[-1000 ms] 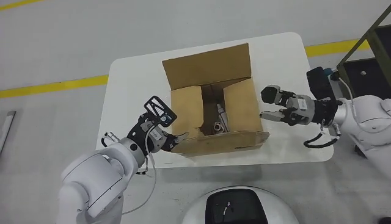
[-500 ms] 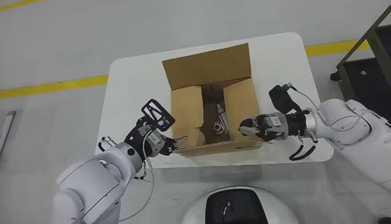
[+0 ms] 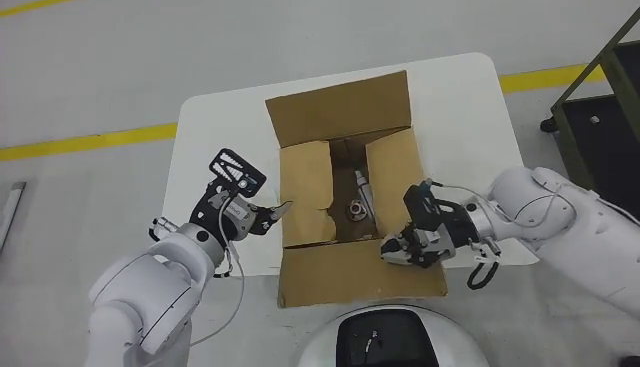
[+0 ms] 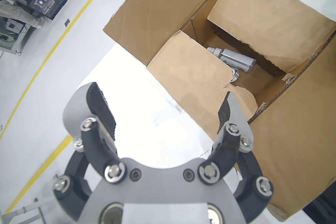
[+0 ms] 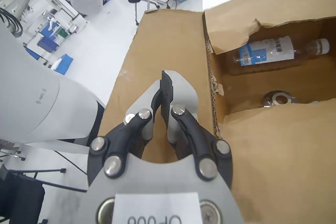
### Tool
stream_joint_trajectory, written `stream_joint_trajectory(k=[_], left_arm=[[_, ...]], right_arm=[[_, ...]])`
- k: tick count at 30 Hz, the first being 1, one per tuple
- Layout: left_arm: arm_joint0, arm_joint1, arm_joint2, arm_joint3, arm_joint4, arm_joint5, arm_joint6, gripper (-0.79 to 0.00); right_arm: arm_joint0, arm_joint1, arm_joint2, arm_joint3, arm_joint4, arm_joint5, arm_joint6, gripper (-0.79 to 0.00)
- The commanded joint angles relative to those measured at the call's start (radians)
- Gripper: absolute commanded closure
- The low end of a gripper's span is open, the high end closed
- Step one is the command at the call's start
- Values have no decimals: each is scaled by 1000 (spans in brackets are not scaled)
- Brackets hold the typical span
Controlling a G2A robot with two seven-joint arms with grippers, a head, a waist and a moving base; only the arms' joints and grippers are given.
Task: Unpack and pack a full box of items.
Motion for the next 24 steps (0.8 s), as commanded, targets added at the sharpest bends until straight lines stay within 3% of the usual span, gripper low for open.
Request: stream_joint_trajectory(k=[1, 7, 11, 16, 20, 24], left_arm=[[0, 0, 0, 0, 0, 0, 0, -785], [0, 0, 0, 0, 0, 0, 0, -785], [0, 0, 0, 0, 0, 0, 0, -785], [0, 0, 0, 0, 0, 0, 0, -785], [2, 0, 0, 1, 0, 2, 6, -785], [23, 2, 11, 7, 8, 6, 57, -785]], right_arm=[[15, 2, -22, 2, -27, -3, -3, 0], [49, 3, -54, 26, -71, -23, -23, 0], [35, 14, 59, 63, -112, -9, -191, 0], [-115, 52, 272, 102, -261, 153, -471, 0], [-271, 77, 384, 83, -380, 338, -575, 0], [-384, 82, 413, 6, -445, 456, -627, 0]])
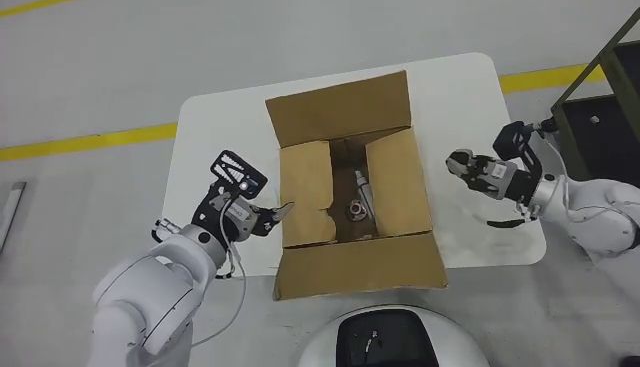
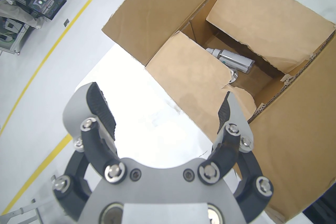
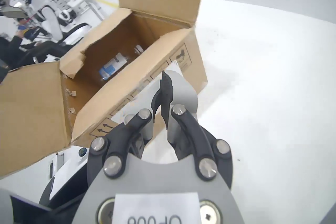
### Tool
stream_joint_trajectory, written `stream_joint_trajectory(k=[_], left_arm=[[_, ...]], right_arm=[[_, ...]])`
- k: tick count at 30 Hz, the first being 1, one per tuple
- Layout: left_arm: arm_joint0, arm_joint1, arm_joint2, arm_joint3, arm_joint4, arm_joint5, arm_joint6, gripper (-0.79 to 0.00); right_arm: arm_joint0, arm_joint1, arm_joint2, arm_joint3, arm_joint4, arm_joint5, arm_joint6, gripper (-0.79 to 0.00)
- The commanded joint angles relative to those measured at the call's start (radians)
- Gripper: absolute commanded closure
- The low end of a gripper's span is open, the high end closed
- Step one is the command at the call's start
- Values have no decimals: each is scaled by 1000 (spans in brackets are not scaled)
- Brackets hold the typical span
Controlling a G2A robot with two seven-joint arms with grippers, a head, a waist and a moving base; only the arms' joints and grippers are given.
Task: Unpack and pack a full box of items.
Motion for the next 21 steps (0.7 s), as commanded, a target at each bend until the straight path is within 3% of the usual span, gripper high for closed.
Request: stream_joint_trajectory(k=[1, 7, 15, 21], left_arm=[[4, 1, 9, 0, -1, 0, 11, -785], [-6, 2, 48, 3, -16, 11, 25, -785], [-11, 3, 61, 2, -17, -2, 24, -785], [-11, 3, 61, 2, -17, -2, 24, -785]], right_arm=[[-35, -2, -3, -37, -28, 48, -11, 0], [-56, -23, -57, -83, -62, 88, -37, 0], [8, -59, -153, -55, -37, 10, 4, 0], [26, -73, -153, -28, -30, -9, -5, 0]])
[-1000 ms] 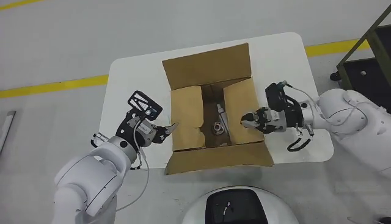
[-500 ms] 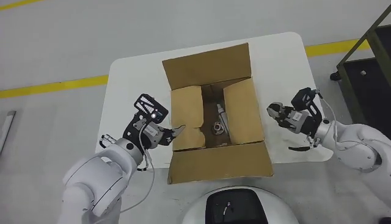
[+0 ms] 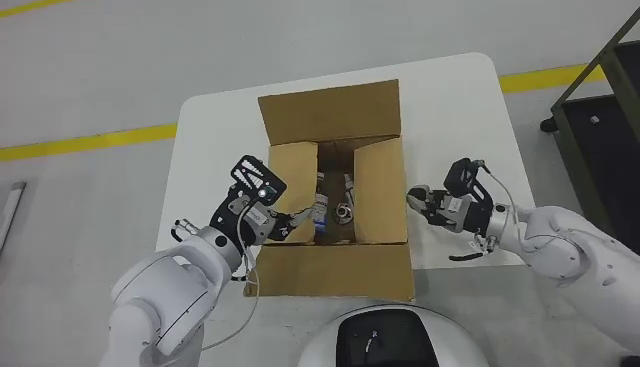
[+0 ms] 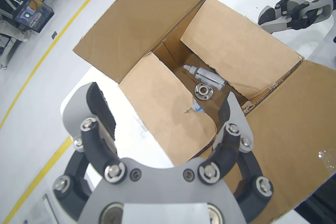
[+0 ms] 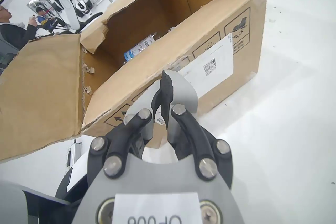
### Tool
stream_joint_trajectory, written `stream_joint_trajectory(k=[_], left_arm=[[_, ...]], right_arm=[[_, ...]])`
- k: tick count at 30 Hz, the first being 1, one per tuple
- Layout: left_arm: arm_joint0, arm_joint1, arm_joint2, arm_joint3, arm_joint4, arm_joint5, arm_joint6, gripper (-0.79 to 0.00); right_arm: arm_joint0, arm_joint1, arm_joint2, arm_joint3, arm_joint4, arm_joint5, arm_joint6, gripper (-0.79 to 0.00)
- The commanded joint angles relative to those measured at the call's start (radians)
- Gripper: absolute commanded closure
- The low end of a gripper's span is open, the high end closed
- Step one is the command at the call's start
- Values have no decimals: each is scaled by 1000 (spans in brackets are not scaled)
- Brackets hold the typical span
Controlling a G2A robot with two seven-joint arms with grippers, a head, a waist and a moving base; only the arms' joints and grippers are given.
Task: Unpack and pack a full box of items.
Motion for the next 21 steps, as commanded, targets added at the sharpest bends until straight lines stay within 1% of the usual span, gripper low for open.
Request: stream_joint_trajectory(k=[1, 2, 4, 5, 8, 11, 13, 16, 19, 21], left_arm=[[1, 0, 0, 0, 0, 2, 7, -785], [8, -1, 6, 6, 0, 12, 31, -785], [6, -1, 30, 12, 23, 23, 41, -785], [0, -1, 53, 15, 47, 20, 31, -785], [-32, -7, 118, 32, 58, 62, 0, -785], [-67, -11, 183, 60, 108, 72, -23, -785], [-79, -12, 223, 84, 163, 68, -47, -785], [-71, -16, 264, 109, 207, 105, -62, -785], [-71, -17, 295, 121, 269, 102, -72, -785], [-79, -16, 320, 129, 331, 71, -69, -785]], right_arm=[[1, 0, 12, 3, 1, -12, 1, 0], [1, 0, 22, 2, -1, -20, -3, 0], [-4, 3, 48, -3, -8, -35, -11, 0], [-7, 5, 65, -8, -11, -39, -18, 0], [-22, 10, 112, -35, -4, -62, -39, 0], [-25, 14, 153, -60, -11, -80, -31, 0], [-26, 16, 175, -76, -16, -84, -25, 0], [-27, 18, 199, -96, -26, -86, -9, 0], [-35, 18, 215, -107, -30, -86, 4, 0], [-38, 17, 220, -111, -27, -89, 9, 0]])
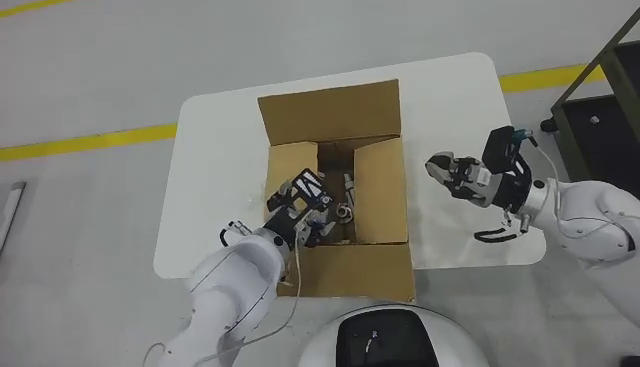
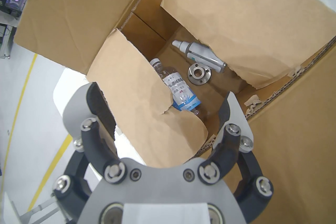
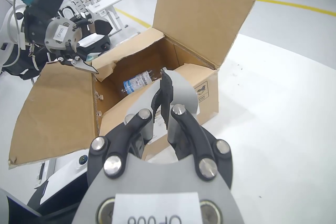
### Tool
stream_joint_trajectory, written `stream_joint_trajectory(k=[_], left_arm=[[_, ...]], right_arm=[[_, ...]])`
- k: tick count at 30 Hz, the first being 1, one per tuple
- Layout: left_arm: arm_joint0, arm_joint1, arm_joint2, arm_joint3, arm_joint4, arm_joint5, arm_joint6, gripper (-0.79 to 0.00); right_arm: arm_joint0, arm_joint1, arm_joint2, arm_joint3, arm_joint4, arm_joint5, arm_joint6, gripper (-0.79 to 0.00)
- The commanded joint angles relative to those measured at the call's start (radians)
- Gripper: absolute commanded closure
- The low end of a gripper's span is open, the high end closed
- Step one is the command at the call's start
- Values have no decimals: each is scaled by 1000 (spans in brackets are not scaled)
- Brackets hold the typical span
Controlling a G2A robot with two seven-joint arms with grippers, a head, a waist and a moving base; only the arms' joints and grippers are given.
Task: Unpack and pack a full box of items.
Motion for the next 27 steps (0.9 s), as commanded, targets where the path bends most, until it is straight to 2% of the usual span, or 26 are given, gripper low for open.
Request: stream_joint_trajectory(k=[1, 7, 11, 13, 16, 17, 19, 22, 27], left_arm=[[-3, 0, 24, 17, 57, -21, 11, -785], [-8, -3, 70, 65, 191, -33, 19, -785], [-7, -6, 75, 87, 234, -14, 37, -619], [-8, -7, 74, 101, 250, -7, 39, -496], [-8, -9, 68, 121, 264, -2, 49, -422], [-7, -9, 65, 128, 270, 0, 52, -339], [-6, -10, 61, 137, 276, 2, 56, -240], [-4, -13, 58, 140, 282, 4, 60, -9], [-2, -16, 48, 137, 291, 6, 66, 0]], right_arm=[[0, -1, 2, -1, 4, -4, 3, 0], [34, -14, -28, 15, 11, -37, 18, 0], [63, -24, -55, 31, 16, -47, 35, 0], [77, -29, -74, 39, 19, -53, 49, 0], [103, -38, -109, 42, 1, -59, 80, 0], [111, -42, -120, 44, 3, -59, 80, 0], [126, -49, -143, 50, 3, -64, 83, 0], [149, -61, -176, 61, -2, -69, 86, 0], [193, -83, -235, 99, -6, -72, 96, 0]])
